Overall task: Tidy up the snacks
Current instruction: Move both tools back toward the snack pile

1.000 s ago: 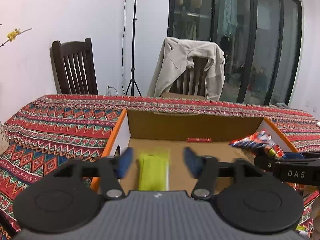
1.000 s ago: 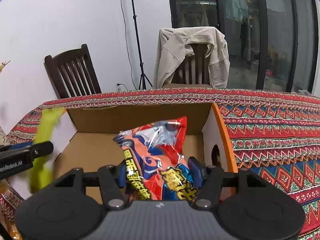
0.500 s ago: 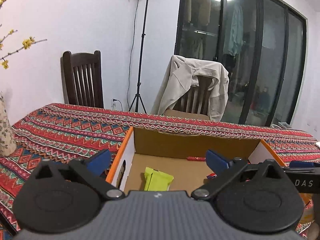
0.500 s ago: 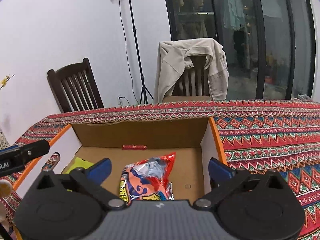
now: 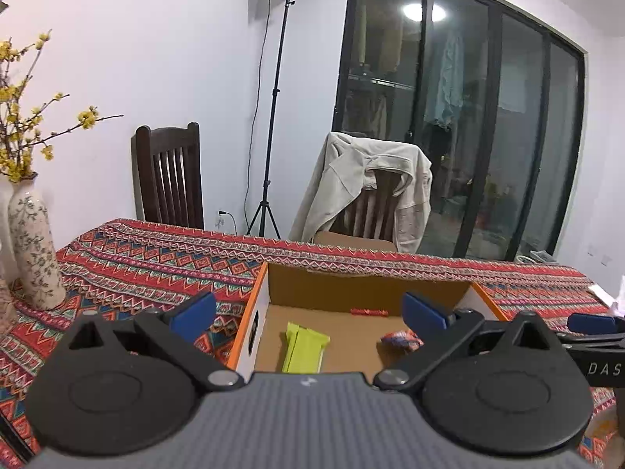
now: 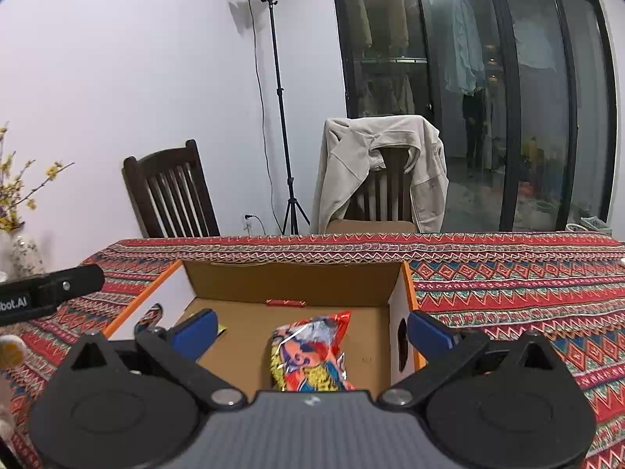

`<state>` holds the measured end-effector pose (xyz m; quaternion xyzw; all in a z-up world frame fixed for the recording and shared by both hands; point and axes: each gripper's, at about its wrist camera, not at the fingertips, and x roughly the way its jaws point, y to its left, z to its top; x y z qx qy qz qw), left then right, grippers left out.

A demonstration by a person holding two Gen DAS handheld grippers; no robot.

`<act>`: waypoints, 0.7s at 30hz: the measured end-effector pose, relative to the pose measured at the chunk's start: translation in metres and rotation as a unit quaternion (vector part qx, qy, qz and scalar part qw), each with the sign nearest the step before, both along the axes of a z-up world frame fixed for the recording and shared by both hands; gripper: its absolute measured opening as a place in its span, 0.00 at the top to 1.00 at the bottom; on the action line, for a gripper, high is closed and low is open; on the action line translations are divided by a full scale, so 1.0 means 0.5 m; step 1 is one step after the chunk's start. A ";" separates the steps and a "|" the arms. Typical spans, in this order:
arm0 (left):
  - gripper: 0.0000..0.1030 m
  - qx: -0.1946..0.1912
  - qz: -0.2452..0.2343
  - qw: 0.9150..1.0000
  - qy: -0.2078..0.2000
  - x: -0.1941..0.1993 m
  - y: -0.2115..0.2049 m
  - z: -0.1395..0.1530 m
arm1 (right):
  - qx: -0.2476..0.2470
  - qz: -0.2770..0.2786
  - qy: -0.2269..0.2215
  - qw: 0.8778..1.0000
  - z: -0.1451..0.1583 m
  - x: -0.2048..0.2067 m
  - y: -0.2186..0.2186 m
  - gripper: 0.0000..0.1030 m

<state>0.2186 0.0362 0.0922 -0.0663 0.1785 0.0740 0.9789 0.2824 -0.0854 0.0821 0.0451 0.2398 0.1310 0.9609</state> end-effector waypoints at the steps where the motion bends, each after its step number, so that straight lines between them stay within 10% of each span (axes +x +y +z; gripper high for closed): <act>1: 0.00 0.000 -0.001 1.000 0.000 -0.013 0.001 0.000 | 0.000 0.001 -0.001 1.000 0.001 -0.015 -0.001 0.00; 21: 0.00 -0.014 -0.007 1.000 0.019 -0.252 0.041 -0.109 | -0.001 0.047 0.015 0.999 -0.080 -0.274 -0.015 0.00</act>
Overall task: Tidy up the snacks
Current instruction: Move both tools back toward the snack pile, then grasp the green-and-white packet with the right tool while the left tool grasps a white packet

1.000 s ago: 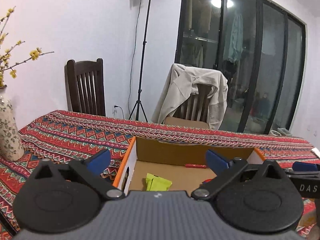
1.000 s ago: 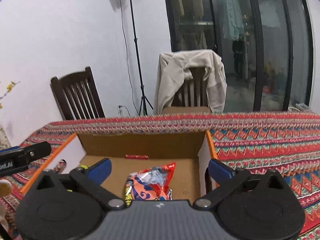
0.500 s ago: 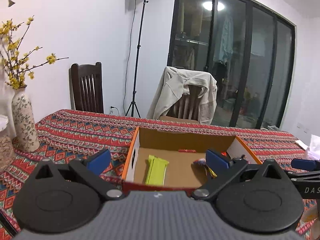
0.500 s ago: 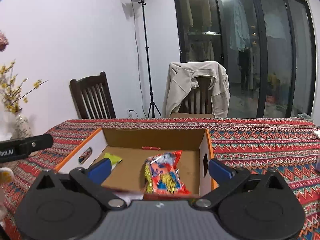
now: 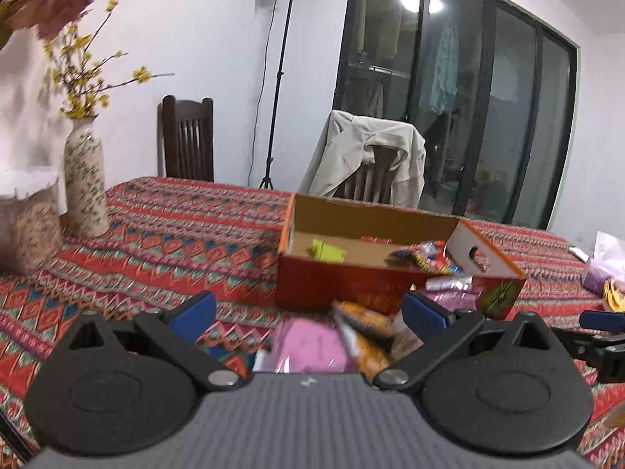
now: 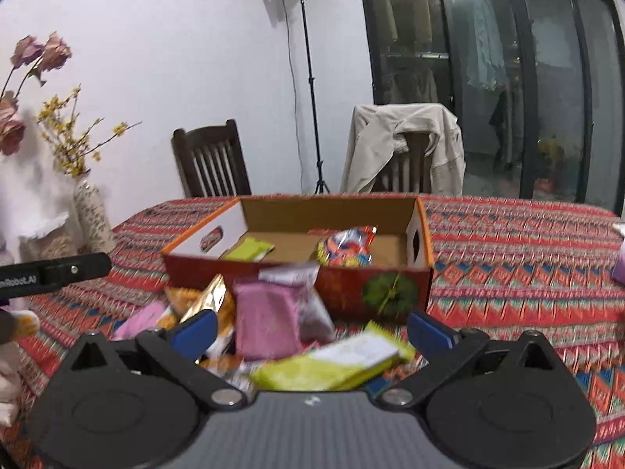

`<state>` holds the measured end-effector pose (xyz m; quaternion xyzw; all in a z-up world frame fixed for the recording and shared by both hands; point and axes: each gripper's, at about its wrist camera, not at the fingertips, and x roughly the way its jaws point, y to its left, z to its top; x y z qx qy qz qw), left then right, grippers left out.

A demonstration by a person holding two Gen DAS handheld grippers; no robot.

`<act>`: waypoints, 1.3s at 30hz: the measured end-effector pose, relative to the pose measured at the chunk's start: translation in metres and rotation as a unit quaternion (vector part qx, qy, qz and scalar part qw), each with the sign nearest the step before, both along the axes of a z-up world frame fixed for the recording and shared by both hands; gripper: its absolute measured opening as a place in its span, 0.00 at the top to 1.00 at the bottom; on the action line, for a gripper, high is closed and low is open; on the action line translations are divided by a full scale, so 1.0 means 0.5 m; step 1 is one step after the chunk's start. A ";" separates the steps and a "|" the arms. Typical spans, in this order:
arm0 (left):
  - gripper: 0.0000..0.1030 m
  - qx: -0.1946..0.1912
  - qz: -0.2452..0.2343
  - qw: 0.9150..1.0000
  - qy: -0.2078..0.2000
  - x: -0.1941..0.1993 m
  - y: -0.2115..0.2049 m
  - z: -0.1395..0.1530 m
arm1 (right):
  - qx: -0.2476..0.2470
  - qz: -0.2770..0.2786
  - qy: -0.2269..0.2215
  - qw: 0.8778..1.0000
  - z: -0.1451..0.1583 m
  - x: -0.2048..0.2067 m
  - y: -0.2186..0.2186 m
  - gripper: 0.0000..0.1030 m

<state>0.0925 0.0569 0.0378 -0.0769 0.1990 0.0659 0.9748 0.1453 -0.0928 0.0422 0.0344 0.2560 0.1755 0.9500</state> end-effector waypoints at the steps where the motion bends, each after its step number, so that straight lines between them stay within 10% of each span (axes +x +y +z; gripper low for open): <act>1: 0.00 -0.001 0.001 1.000 0.001 -0.008 0.004 -0.006 | -0.001 0.000 0.003 1.000 -0.005 -0.006 -0.001 0.00; 15: 0.00 -0.002 0.002 1.000 0.019 -0.041 0.024 -0.042 | -0.017 -0.013 0.036 0.999 -0.053 -0.021 0.012 0.00; 34: 0.00 -0.013 0.016 0.999 0.032 -0.025 0.042 -0.050 | -0.073 -0.075 0.128 0.986 -0.100 0.188 0.055 0.02; 39: 0.00 -0.015 0.019 0.999 0.036 -0.020 0.042 -0.052 | -0.085 -0.067 0.128 0.986 -0.105 0.167 0.035 0.19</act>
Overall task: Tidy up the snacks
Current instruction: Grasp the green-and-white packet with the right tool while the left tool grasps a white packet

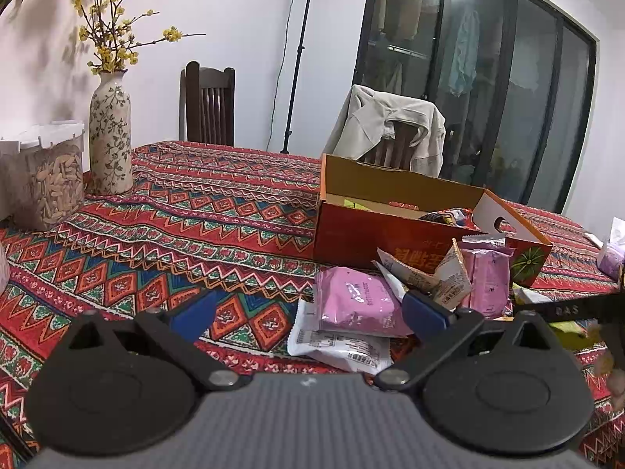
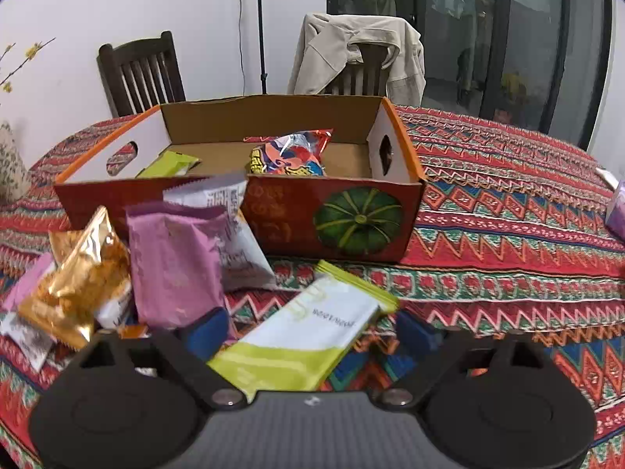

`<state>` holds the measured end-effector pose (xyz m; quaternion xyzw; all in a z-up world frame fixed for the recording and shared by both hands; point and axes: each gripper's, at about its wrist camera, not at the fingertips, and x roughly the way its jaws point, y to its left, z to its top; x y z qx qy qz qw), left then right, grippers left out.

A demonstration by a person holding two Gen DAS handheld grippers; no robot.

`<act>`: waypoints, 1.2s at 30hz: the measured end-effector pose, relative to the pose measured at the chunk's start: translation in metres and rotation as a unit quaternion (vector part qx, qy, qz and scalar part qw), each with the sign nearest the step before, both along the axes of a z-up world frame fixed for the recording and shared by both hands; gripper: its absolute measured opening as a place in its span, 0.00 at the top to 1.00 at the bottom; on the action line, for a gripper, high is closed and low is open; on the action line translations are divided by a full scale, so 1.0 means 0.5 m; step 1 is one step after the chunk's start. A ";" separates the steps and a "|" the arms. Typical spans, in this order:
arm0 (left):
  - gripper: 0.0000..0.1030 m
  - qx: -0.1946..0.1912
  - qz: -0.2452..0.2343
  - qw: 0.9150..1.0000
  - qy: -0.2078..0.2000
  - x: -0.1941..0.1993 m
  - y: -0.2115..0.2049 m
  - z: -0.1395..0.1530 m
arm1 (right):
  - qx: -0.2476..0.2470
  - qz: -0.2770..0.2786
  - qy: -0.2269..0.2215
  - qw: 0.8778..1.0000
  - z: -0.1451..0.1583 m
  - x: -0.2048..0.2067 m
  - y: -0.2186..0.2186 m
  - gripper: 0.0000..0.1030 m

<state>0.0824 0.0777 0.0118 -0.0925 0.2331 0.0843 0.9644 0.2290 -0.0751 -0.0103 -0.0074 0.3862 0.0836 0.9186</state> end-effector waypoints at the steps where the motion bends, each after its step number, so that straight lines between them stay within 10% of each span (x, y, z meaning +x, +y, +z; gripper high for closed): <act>1: 0.00 0.000 0.000 1.000 0.000 0.000 0.000 0.000 | 0.005 0.004 0.004 1.000 -0.002 -0.004 -0.009 0.20; 11: 0.00 0.011 0.001 1.000 0.010 0.013 -0.015 -0.002 | 0.026 0.022 -0.006 0.999 -0.013 -0.029 -0.056 0.61; 21: 0.00 0.063 0.002 0.998 0.030 0.062 -0.046 -0.005 | 0.060 0.015 -0.097 0.993 0.006 -0.069 -0.079 0.63; 36: 0.00 0.125 -0.040 0.986 0.101 0.129 -0.079 -0.057 | 0.077 0.010 -0.111 0.991 0.008 -0.086 -0.090 0.62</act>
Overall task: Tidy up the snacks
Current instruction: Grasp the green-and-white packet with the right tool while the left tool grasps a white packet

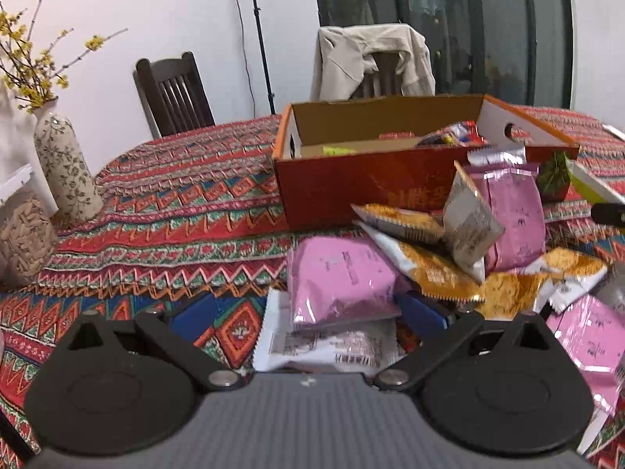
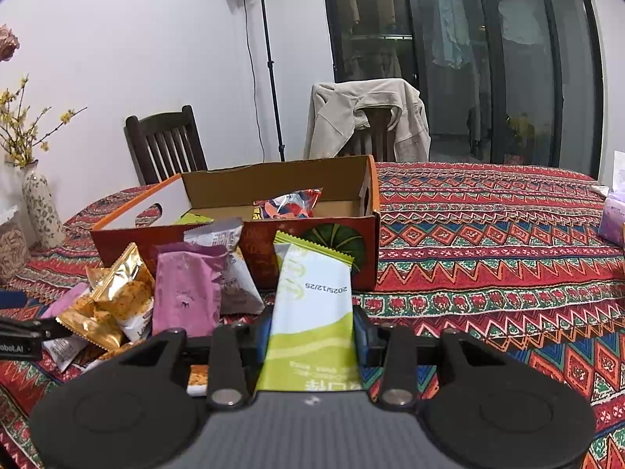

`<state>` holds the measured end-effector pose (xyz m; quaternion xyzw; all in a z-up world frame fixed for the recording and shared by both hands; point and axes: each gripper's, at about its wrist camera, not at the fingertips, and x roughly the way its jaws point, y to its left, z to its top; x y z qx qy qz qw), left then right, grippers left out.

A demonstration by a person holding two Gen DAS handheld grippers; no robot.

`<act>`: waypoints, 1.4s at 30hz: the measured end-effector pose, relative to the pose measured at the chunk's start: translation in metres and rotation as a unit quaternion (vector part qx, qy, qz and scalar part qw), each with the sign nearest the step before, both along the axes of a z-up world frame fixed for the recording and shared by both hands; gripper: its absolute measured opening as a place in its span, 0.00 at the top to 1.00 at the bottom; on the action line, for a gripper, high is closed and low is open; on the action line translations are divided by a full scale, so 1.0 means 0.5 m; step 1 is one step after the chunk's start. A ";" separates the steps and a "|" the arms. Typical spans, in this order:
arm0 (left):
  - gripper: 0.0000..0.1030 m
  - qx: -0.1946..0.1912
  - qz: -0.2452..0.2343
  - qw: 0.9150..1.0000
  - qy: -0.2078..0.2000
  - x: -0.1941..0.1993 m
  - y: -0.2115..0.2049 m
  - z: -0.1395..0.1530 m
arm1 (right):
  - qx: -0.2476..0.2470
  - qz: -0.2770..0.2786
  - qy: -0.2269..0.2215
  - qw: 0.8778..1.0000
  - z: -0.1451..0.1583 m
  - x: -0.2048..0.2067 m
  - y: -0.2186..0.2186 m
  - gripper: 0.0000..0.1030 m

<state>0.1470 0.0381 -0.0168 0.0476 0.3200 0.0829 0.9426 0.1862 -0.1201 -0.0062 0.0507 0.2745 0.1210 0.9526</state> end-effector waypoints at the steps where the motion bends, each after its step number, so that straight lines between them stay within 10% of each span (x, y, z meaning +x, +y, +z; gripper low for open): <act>1: 0.00 0.001 0.000 1.000 0.004 0.002 0.003 -0.004 | 0.001 0.000 0.000 1.000 0.000 0.001 0.000 0.62; 12: 0.00 -0.074 -0.005 0.996 0.044 0.040 0.045 -0.034 | 0.002 0.001 0.000 1.000 -0.002 0.000 -0.001 0.62; 23: 0.37 -0.079 -0.026 0.996 0.026 0.003 0.039 -0.022 | 0.006 0.003 -0.006 1.000 -0.002 -0.006 -0.002 0.62; 42: 0.47 -0.069 0.003 0.998 -0.010 -0.103 0.072 0.007 | 0.005 0.013 -0.013 1.000 0.002 -0.009 0.005 0.62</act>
